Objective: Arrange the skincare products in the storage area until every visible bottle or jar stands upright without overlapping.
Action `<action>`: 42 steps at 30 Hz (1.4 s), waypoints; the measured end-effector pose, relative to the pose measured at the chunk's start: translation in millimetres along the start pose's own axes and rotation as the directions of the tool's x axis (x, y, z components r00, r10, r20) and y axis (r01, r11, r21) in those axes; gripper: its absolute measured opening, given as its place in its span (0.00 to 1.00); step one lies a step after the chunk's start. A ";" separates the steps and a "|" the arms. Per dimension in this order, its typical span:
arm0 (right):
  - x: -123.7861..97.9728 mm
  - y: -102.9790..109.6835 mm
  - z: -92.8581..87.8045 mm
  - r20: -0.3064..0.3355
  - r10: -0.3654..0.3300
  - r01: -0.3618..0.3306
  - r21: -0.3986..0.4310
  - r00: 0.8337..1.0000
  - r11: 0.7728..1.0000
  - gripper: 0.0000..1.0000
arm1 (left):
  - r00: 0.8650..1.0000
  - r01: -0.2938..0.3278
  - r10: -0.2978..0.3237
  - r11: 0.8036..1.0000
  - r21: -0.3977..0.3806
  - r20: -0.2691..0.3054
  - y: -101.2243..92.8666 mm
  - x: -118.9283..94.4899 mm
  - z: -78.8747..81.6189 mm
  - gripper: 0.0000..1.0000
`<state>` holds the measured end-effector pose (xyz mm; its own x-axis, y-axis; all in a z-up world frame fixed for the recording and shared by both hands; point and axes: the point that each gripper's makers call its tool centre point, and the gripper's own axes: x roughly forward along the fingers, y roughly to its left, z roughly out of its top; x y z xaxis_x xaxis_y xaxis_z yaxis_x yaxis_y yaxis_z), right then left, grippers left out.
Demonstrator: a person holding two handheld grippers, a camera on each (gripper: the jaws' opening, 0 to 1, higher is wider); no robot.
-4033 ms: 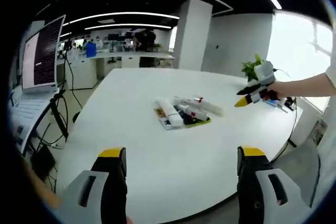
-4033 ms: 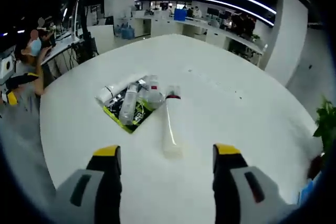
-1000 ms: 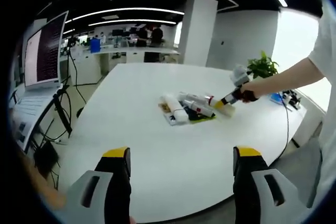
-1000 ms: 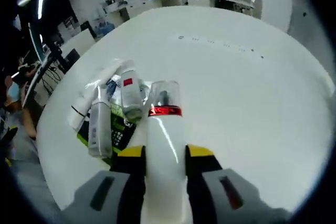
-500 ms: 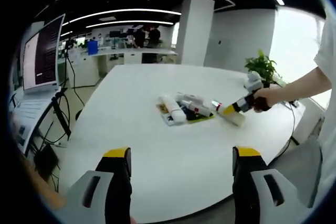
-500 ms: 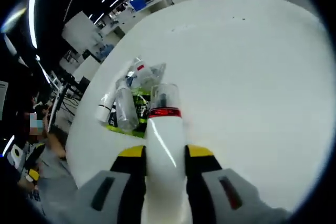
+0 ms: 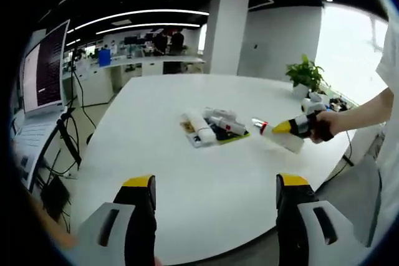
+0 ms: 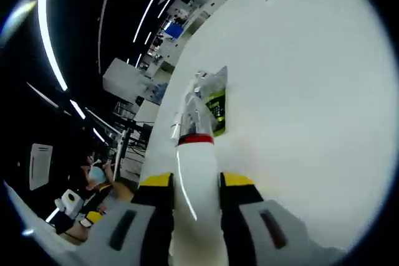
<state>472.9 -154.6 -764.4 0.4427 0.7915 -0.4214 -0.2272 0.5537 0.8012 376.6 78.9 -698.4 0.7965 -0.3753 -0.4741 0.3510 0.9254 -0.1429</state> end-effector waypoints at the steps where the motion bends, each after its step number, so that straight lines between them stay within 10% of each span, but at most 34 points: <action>1: 0.4 0.5 -2.1 0.002 0.008 -0.008 0.007 1.000 1.000 0.28 | 1.000 0.009 -0.009 1.000 0.007 -0.005 -2.1 0.3 -0.3 0.77; 7: 4.7 -8.9 -16.0 0.004 0.021 -0.021 0.040 1.000 0.999 0.28 | 0.997 0.083 -0.083 0.996 0.018 -0.012 -28.1 7.5 4.6 0.75; 12: -1.2 -22.3 -22.2 -0.070 -0.117 0.101 -0.209 0.991 0.973 0.28 | 0.994 0.111 -0.111 0.993 0.040 -0.015 -40.8 11.3 4.6 0.75; 19: -2.3 -28.7 -33.3 -0.212 -0.254 0.100 -0.549 0.944 0.830 0.28 | 0.995 0.098 -0.097 0.994 0.045 -0.024 -36.9 8.1 1.0 0.75; 29: 0.1 -40.6 -51.3 -0.295 -0.391 0.079 -0.704 0.872 0.706 0.27 | 0.997 0.082 -0.082 0.995 0.049 -0.015 -36.7 4.1 1.4 0.74; 36: -1.5 -46.6 -45.1 -0.307 -0.540 0.075 -0.816 0.784 0.573 0.28 | 0.997 0.078 -0.079 0.996 0.039 0.006 -37.5 4.9 4.3 0.74; 42: 5.9 -40.9 -42.8 -0.309 -0.575 0.018 -0.870 0.758 0.492 0.28 | 0.996 0.075 -0.077 0.997 0.036 0.036 -37.5 5.3 8.9 0.74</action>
<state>447.6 -161.5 -817.8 0.1984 0.3617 -0.9109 -0.8586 0.5123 0.0164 372.1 41.8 -687.7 0.7845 -0.4467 -0.4302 0.4273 0.8921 -0.1471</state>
